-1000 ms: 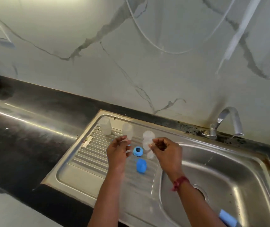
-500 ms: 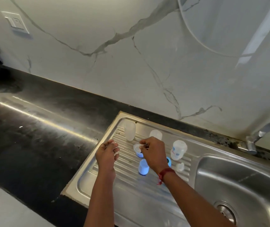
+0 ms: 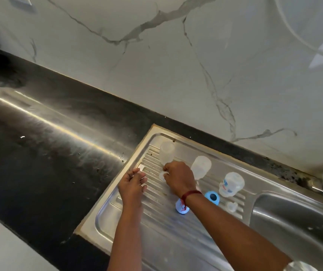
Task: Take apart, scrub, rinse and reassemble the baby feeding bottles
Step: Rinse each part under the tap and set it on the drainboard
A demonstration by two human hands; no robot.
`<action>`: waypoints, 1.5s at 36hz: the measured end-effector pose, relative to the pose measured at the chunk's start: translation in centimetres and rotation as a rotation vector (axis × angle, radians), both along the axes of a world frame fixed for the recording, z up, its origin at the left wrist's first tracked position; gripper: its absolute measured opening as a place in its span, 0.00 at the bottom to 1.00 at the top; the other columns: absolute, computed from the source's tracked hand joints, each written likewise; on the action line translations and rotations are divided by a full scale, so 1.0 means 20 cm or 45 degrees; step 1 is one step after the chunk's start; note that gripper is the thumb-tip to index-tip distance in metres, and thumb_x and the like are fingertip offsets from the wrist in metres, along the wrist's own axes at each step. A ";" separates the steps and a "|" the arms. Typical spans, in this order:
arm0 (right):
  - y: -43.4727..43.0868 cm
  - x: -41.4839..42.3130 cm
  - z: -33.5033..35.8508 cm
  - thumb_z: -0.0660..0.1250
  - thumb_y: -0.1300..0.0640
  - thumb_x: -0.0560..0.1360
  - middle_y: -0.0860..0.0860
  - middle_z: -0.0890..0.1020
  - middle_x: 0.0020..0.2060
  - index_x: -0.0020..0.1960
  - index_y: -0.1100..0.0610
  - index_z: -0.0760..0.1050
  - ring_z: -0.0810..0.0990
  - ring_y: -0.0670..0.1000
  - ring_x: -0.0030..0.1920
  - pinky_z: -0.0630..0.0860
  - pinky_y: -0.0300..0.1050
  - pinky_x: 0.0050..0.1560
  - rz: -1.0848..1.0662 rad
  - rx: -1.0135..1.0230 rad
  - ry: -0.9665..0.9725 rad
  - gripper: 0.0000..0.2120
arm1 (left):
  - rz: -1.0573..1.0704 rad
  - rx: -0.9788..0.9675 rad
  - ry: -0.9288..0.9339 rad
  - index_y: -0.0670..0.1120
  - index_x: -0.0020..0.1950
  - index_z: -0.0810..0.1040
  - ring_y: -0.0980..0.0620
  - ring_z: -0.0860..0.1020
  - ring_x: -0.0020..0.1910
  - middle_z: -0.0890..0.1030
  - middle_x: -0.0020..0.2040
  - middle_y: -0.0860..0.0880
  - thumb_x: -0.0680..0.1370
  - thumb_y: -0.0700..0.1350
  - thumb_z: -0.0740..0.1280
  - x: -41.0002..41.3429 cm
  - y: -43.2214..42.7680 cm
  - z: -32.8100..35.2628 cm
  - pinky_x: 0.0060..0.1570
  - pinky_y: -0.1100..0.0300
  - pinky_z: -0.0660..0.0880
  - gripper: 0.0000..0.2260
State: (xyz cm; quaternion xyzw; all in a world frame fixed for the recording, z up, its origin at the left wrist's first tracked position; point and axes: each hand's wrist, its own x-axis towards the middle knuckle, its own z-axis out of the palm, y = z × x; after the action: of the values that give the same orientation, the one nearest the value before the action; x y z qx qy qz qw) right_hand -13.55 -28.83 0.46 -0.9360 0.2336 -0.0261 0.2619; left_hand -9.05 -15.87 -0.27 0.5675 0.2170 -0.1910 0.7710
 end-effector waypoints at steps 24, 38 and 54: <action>-0.07 -0.23 0.18 0.68 0.61 0.74 0.54 0.85 0.46 0.52 0.59 0.83 0.82 0.53 0.46 0.76 0.41 0.48 -0.169 0.085 -0.208 0.09 | -0.266 0.086 -0.248 0.47 0.50 0.81 0.49 0.82 0.43 0.84 0.47 0.45 0.78 0.38 0.69 -0.13 -0.14 0.19 0.42 0.56 0.77 0.05; -0.27 -0.98 0.17 0.73 0.59 0.72 0.50 0.86 0.40 0.46 0.56 0.84 0.82 0.47 0.40 0.78 0.44 0.46 -0.551 0.223 -0.379 0.03 | -0.787 0.043 -0.407 0.45 0.48 0.79 0.54 0.79 0.33 0.83 0.37 0.49 0.79 0.36 0.66 -0.75 -0.45 0.35 0.32 0.64 0.75 0.06; -0.62 -1.97 -0.17 0.68 0.52 0.71 0.49 0.86 0.42 0.42 0.52 0.84 0.83 0.52 0.44 0.73 0.39 0.44 -0.728 0.275 0.096 0.07 | -1.418 0.286 -0.192 0.49 0.48 0.79 0.55 0.80 0.39 0.84 0.44 0.48 0.78 0.39 0.67 -1.56 -0.86 0.06 0.39 0.60 0.74 0.05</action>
State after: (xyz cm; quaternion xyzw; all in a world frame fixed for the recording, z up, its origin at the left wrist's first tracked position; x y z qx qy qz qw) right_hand -52.95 -41.20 -2.87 -0.7995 0.4984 -0.0389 0.3331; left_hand -40.18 -33.08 0.83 0.6867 -0.1514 -0.5030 0.5025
